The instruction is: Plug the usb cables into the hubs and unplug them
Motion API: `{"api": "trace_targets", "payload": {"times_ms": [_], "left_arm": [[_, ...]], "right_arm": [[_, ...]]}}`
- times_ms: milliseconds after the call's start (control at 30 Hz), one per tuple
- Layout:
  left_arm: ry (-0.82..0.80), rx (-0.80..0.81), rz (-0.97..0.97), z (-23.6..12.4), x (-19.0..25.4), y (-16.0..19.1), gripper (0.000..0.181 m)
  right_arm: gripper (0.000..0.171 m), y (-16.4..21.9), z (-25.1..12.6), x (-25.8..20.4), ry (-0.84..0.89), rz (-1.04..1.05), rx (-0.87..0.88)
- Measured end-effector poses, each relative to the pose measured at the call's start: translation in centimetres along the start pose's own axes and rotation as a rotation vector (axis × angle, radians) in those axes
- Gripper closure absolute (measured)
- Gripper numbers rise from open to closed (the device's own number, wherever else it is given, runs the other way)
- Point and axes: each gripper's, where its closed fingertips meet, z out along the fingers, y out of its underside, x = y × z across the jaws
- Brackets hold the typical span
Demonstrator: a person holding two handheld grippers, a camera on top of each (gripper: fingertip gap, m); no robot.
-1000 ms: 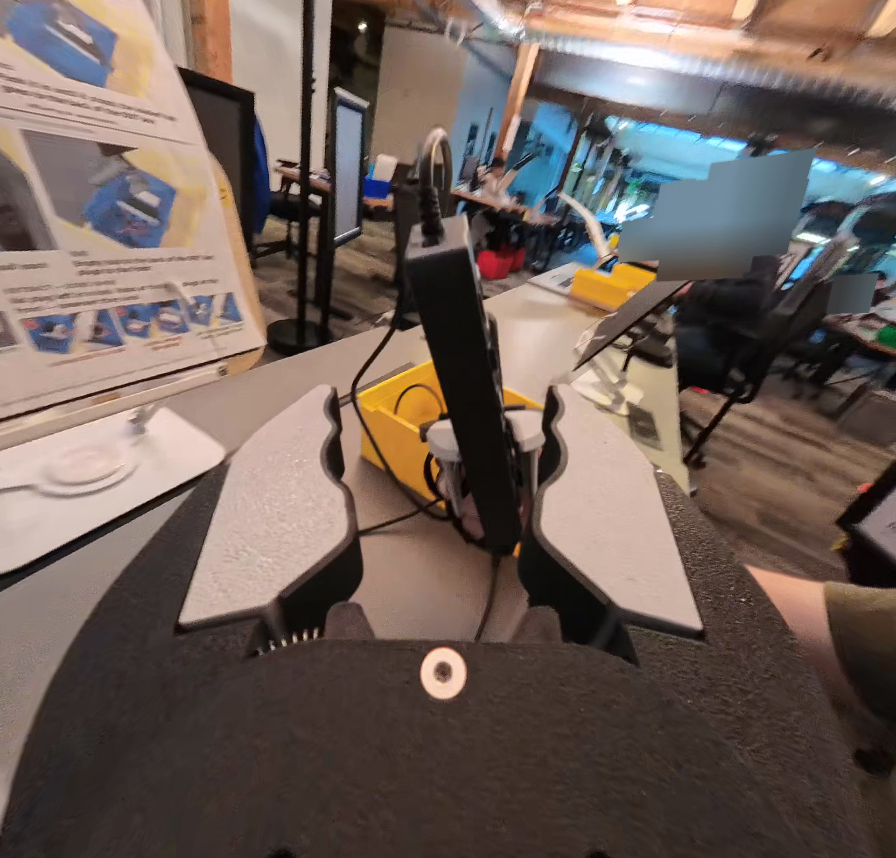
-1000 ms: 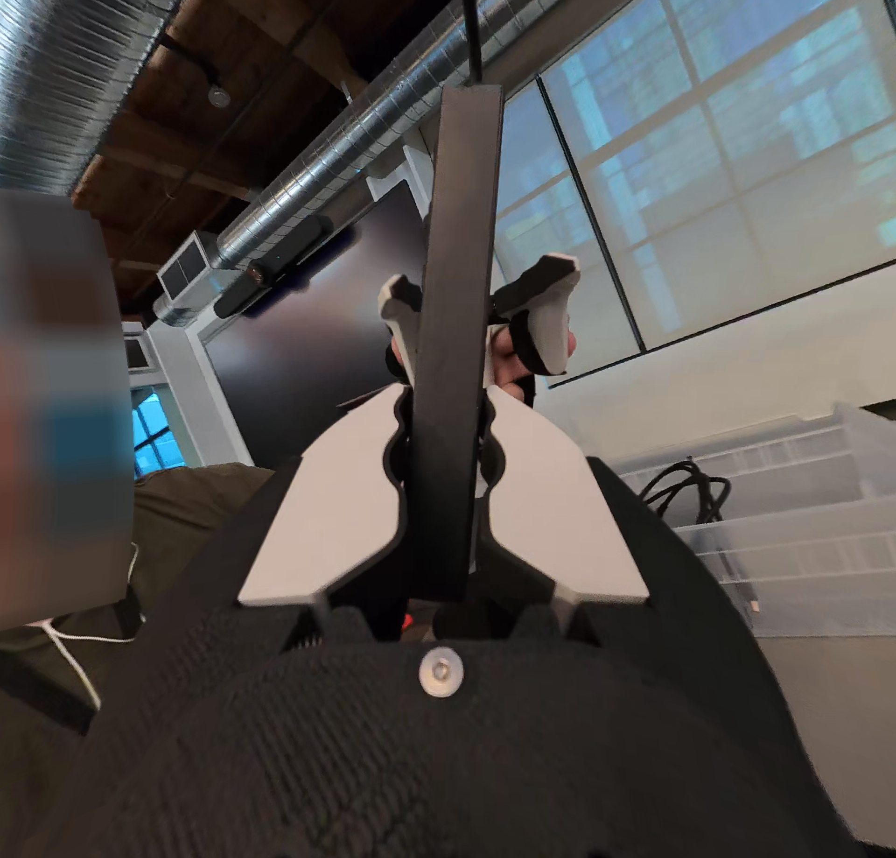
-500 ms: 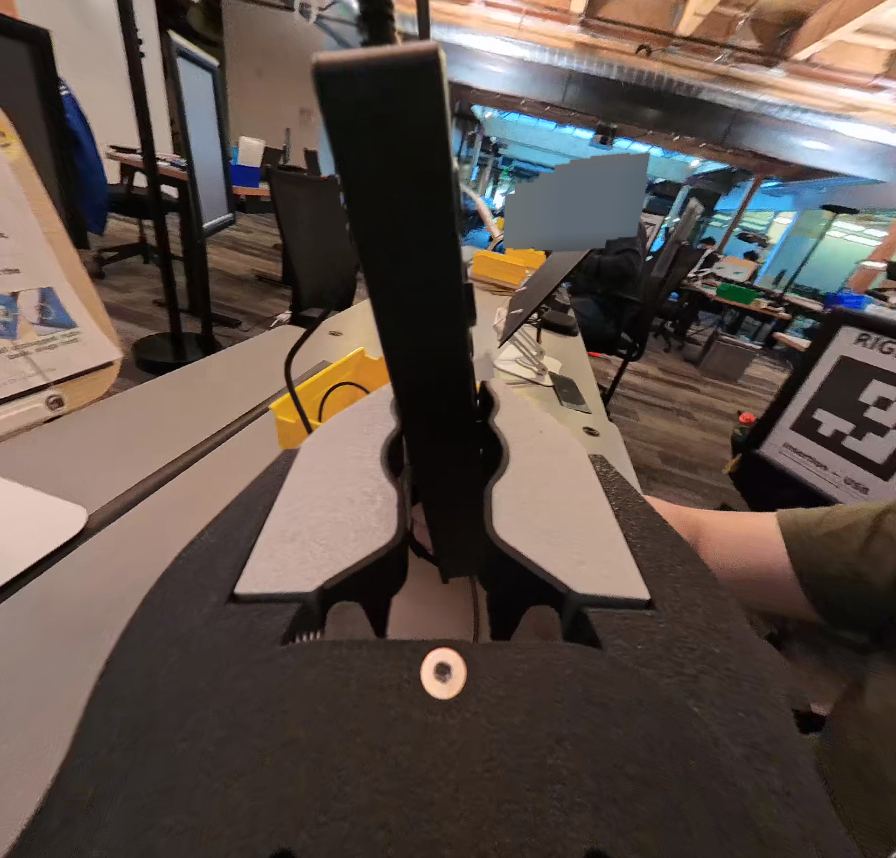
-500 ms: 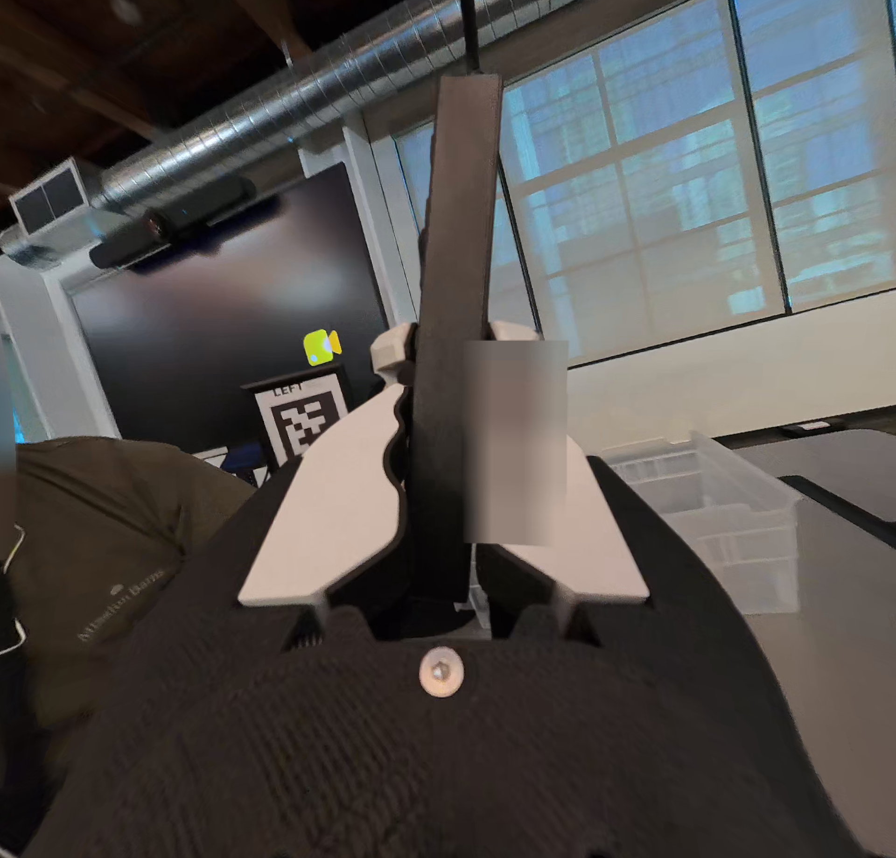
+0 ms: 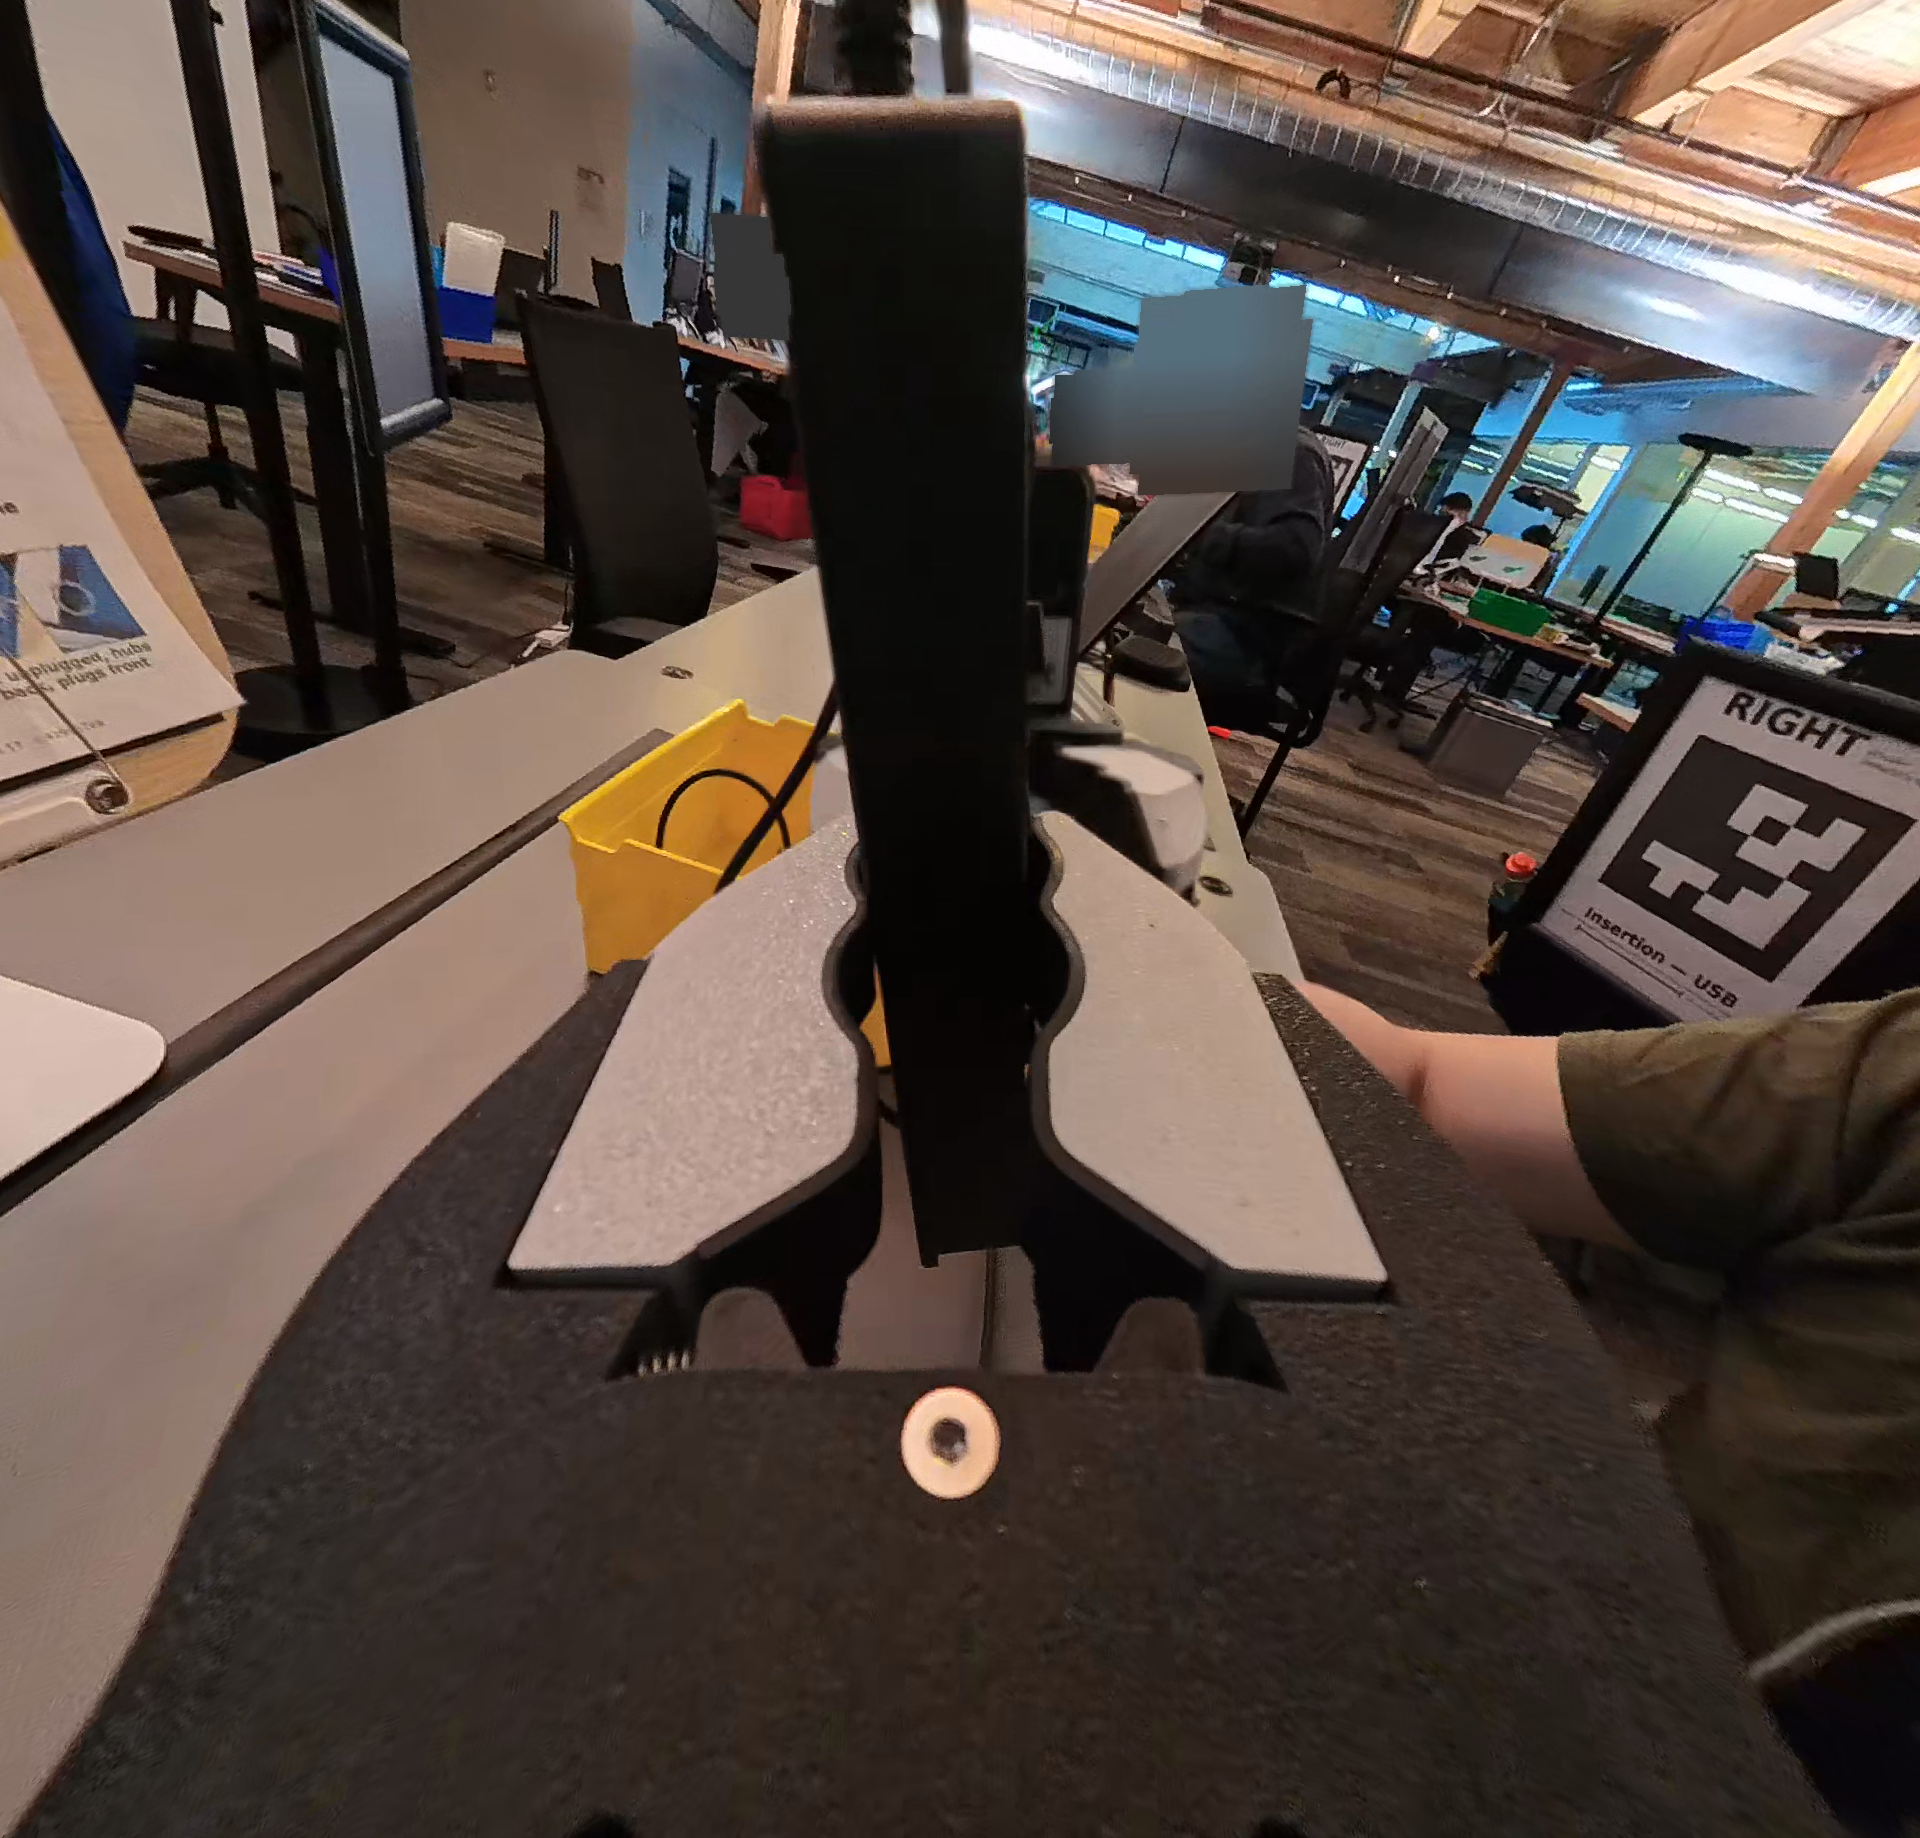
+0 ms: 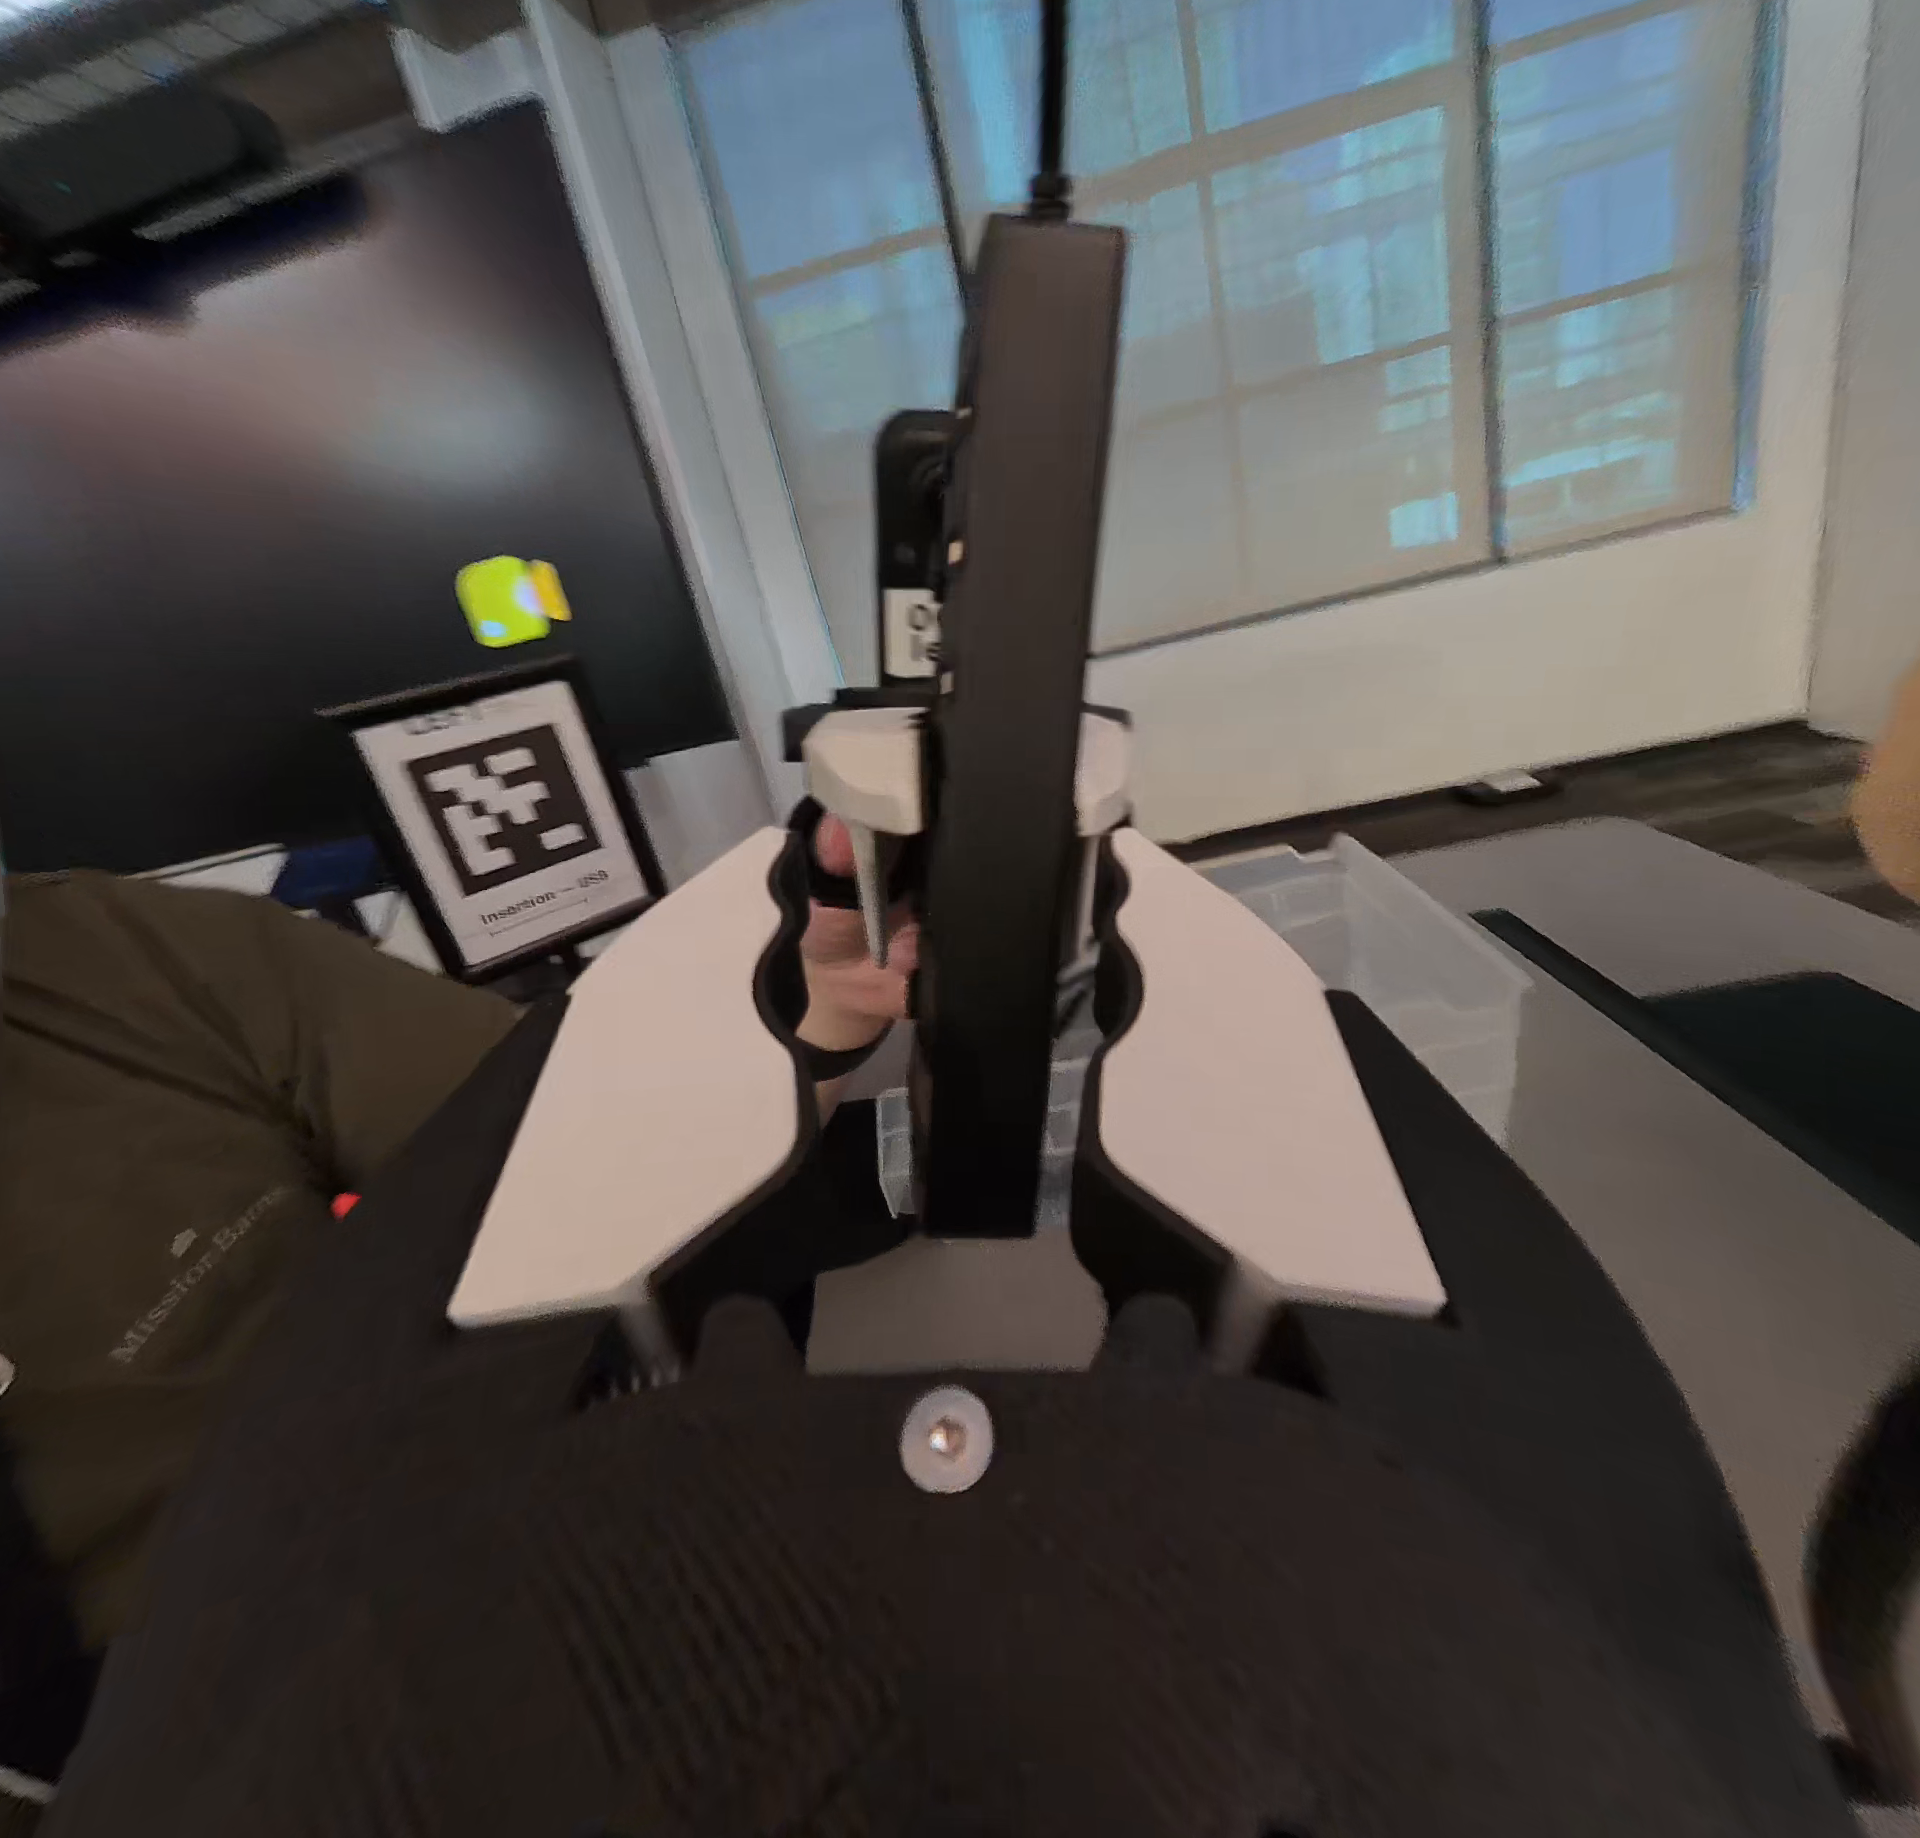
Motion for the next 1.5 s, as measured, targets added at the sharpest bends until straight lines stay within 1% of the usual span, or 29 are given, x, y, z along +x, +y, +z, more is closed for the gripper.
{"api": "trace_targets", "payload": {"times_ms": [100,200,233,300,333,367,400,467,567,667,733,800,900,1000,1100,1167,1200,1367,1500], "left_arm": [[0.022,-0.072,0.006,0.1,0.7,0.8,0.157],[0.030,-0.112,0.006,1.0,1.1,1.8,0.157],[0.058,-0.134,0.000,1.3,1.5,2.4,0.157],[0.113,-0.201,-0.024,1.9,2.3,3.7,0.157],[0.131,-0.230,-0.025,2.2,2.5,4.4,0.157],[0.137,-0.252,-0.023,2.5,2.6,5.0,0.156],[0.129,-0.259,-0.022,2.8,2.5,5.3,0.156],[0.137,-0.229,-0.030,3.2,2.2,5.4,0.155],[0.202,-0.176,-0.113,3.3,2.3,5.2,0.153],[0.266,-0.200,-0.173,3.4,2.7,6.0,0.146],[0.245,-0.237,-0.157,3.9,2.6,7.0,0.138],[0.216,-0.274,-0.116,4.4,2.6,7.9,0.138],[0.156,-0.337,-0.061,4.8,2.4,9.1,0.140],[0.126,-0.298,-0.041,5.3,2.6,8.9,0.139],[0.119,-0.264,-0.020,5.7,2.8,8.8,0.137],[0.120,-0.258,0.006,5.8,2.8,9.0,0.149],[0.129,-0.248,0.002,5.8,2.9,9.0,0.151],[0.146,-0.246,-0.042,5.9,3.0,9.2,0.153],[0.154,-0.242,-0.038,5.9,3.0,9.2,0.153]], "right_arm": [[0.117,-1.1,-0.3,0.7,0.141,-0.039,-0.020],[0.117,-2.1,-0.7,0.4,0.198,-0.082,-0.023],[0.117,-2.3,-0.8,0.5,0.215,-0.078,-0.029],[0.117,-2.8,-1.1,0.2,0.202,-0.060,-0.017],[0.121,-2.8,-1.2,0.2,0.198,-0.034,-0.020],[0.139,-2.4,-1.3,0.0,0.162,-0.010,-0.049],[0.144,-2.1,-1.5,-0.3,0.125,0.019,-0.071],[0.144,-2.0,-1.8,0.1,0.138,0.042,-0.083],[0.145,-2.5,-2.1,0.6,0.151,0.093,-0.039],[0.145,-3.3,-3.0,1.4,0.173,0.146,0.017],[0.146,-3.8,-3.8,2.0,0.213,0.131,0.037],[0.145,-4.2,-4.1,1.9,0.217,0.118,0.036],[0.145,-5.4,-4.7,1.5,0.230,0.095,0.080],[0.145,-6.0,-5.0,1.3,0.245,0.081,0.110],[0.145,-5.8,-4.7,1.0,0.232,0.087,0.103],[0.145,-5.8,-4.5,0.9,0.217,0.099,0.104],[0.145,-5.7,-4.5,0.9,0.210,0.105,0.105],[0.145,-5.5,-4.5,1.1,0.191,0.128,0.105],[0.145,-5.3,-4.3,1.0,0.176,0.115,0.095]]}}
